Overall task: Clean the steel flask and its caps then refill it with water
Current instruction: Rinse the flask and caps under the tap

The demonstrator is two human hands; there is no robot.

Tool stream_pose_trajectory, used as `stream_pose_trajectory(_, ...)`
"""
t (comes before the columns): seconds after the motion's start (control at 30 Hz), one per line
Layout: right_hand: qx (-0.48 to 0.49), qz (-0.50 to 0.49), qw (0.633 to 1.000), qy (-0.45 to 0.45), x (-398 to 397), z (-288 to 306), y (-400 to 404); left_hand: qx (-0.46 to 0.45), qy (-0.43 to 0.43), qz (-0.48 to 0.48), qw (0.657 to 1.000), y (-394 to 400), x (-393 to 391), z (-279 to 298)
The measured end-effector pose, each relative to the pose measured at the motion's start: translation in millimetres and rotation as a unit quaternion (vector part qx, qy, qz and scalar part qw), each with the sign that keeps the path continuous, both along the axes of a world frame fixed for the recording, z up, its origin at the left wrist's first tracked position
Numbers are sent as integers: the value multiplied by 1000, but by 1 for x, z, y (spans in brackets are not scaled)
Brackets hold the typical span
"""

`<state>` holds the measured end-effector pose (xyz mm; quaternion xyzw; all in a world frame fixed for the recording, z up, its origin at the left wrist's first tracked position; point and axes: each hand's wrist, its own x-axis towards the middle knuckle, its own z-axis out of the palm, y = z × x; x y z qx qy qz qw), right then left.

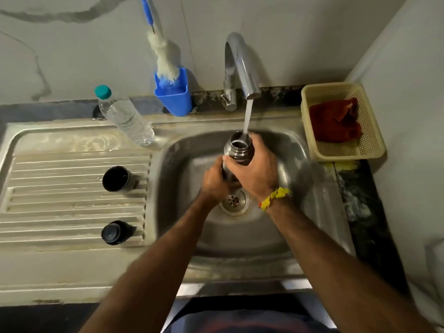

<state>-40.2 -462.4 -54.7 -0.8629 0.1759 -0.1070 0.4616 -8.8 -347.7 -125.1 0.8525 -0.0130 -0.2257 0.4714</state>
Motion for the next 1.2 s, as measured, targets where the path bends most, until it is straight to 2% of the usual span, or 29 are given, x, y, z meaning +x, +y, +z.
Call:
stream_pose_trajectory(0.07,-19,7,999,-27,1,3,3,-16,7,6,1000,0,0,2)
stream_pose_trajectory(0.17,-4,13,1000,17,10,6,0,9,7,3,1000,-1,2,5)
stream_pose_trajectory(0.23,-11,12,1000,-17,10,9,-1,17,-18,17,1000,2,6,7)
stream_pose_trajectory(0.3,-33,15,998,-50,7,10,0,22,-33,-9,999,4,10,2)
stream_pose_trajectory(0.4,19,1,1000,15,11,9,-6,46,-22,-54,997,4,13,7)
stream_pose_trajectory(0.47,35,14,999,-4,11,13,-13,52,-20,-50,997,3,19,9)
stream_pose_trajectory(0.53,-4,24,997,-67,1,16,-13,54,-34,-58,996,4,23,8)
stream_pose_trajectory(0.6,-89,31,989,-112,-7,11,-12,65,-39,-76,994,2,26,16)
stream_pose_trajectory(0.67,-152,64,983,-75,0,8,-15,68,-27,-74,995,3,30,16)
stream_pose_trajectory(0.77,-96,33,995,20,18,15,-21,77,-22,-65,995,-1,18,21)
stream_pose_trajectory(0.87,-68,-39,997,-17,31,23,-22,55,-55,-38,996,-11,20,29)
stream_pose_trajectory(0.93,-54,32,997,-47,30,24,-29,53,-34,-62,996,-10,30,32)
stream_pose_trajectory(1.0,-36,110,993,-38,27,19,-37,67,5,-130,989,-3,37,32)
stream_pose_trajectory(1.07,-37,68,997,-22,30,14,-41,40,27,-152,987,-3,36,30)
stream_pose_trajectory(1.13,-52,-34,998,-4,35,12,-39,7,3,-98,995,-11,27,33)
stream_pose_trajectory(1.2,-53,-12,998,22,32,16,-33,-6,-27,-37,999,-12,20,31)
